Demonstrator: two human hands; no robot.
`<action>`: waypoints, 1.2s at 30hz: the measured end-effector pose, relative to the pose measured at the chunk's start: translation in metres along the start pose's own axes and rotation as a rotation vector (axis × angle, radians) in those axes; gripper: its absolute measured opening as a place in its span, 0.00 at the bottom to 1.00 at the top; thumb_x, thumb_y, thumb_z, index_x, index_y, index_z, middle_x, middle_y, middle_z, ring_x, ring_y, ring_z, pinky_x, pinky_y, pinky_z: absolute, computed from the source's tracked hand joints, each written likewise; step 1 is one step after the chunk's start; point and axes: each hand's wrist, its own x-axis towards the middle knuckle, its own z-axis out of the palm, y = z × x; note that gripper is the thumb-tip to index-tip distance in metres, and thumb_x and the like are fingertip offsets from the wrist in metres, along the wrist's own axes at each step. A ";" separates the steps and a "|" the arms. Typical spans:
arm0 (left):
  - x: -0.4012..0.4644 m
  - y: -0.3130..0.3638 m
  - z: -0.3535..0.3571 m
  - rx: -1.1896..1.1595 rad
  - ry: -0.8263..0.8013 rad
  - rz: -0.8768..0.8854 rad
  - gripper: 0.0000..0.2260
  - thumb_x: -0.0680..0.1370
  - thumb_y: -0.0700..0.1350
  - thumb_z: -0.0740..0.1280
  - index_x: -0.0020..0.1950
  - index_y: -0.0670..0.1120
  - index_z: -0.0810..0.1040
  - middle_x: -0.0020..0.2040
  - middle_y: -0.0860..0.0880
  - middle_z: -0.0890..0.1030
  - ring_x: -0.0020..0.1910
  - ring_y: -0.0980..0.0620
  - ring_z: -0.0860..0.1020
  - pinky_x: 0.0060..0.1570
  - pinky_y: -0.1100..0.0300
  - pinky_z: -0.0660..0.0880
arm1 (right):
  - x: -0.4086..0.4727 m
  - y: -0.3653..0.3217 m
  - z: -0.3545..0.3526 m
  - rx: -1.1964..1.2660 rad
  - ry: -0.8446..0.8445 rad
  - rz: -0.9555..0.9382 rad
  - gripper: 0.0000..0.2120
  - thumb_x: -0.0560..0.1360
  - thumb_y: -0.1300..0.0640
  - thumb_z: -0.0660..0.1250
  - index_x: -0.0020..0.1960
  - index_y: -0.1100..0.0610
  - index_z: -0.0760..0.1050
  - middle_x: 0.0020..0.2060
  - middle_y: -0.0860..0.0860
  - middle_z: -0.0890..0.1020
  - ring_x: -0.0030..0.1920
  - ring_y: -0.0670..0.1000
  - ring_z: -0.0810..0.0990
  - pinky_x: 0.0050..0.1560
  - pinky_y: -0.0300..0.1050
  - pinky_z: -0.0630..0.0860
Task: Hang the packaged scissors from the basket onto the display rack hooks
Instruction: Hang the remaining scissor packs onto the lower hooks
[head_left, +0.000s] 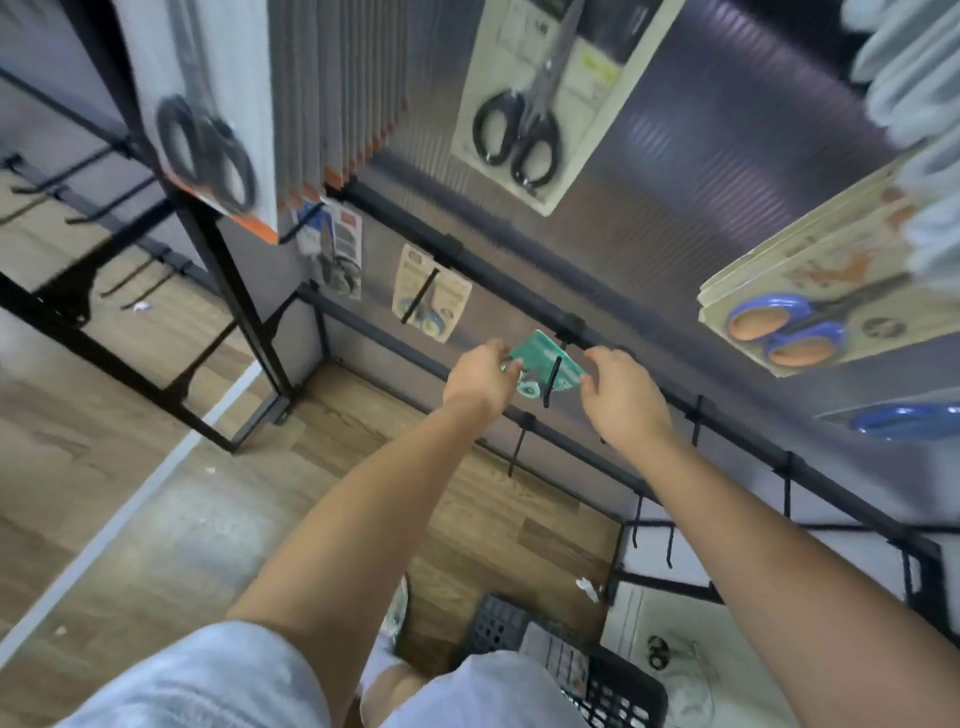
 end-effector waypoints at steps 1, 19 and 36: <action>-0.007 0.004 -0.007 0.010 -0.006 0.025 0.16 0.81 0.47 0.60 0.66 0.41 0.71 0.64 0.43 0.76 0.62 0.44 0.74 0.59 0.55 0.69 | -0.008 -0.005 -0.005 0.008 0.007 0.015 0.15 0.79 0.60 0.58 0.65 0.61 0.69 0.59 0.59 0.75 0.59 0.59 0.74 0.53 0.50 0.72; -0.228 0.061 -0.102 0.351 -0.147 0.748 0.14 0.81 0.48 0.58 0.60 0.40 0.75 0.59 0.42 0.78 0.60 0.43 0.75 0.54 0.57 0.69 | -0.262 -0.090 -0.078 0.248 0.456 0.445 0.21 0.80 0.55 0.57 0.71 0.59 0.64 0.67 0.55 0.70 0.66 0.56 0.69 0.62 0.49 0.69; -0.381 0.033 0.052 0.584 -0.612 1.061 0.15 0.81 0.49 0.58 0.64 0.42 0.72 0.62 0.42 0.77 0.60 0.43 0.75 0.55 0.54 0.71 | -0.507 -0.024 -0.012 0.294 0.537 0.998 0.18 0.79 0.56 0.56 0.68 0.60 0.66 0.61 0.58 0.73 0.60 0.59 0.73 0.58 0.49 0.70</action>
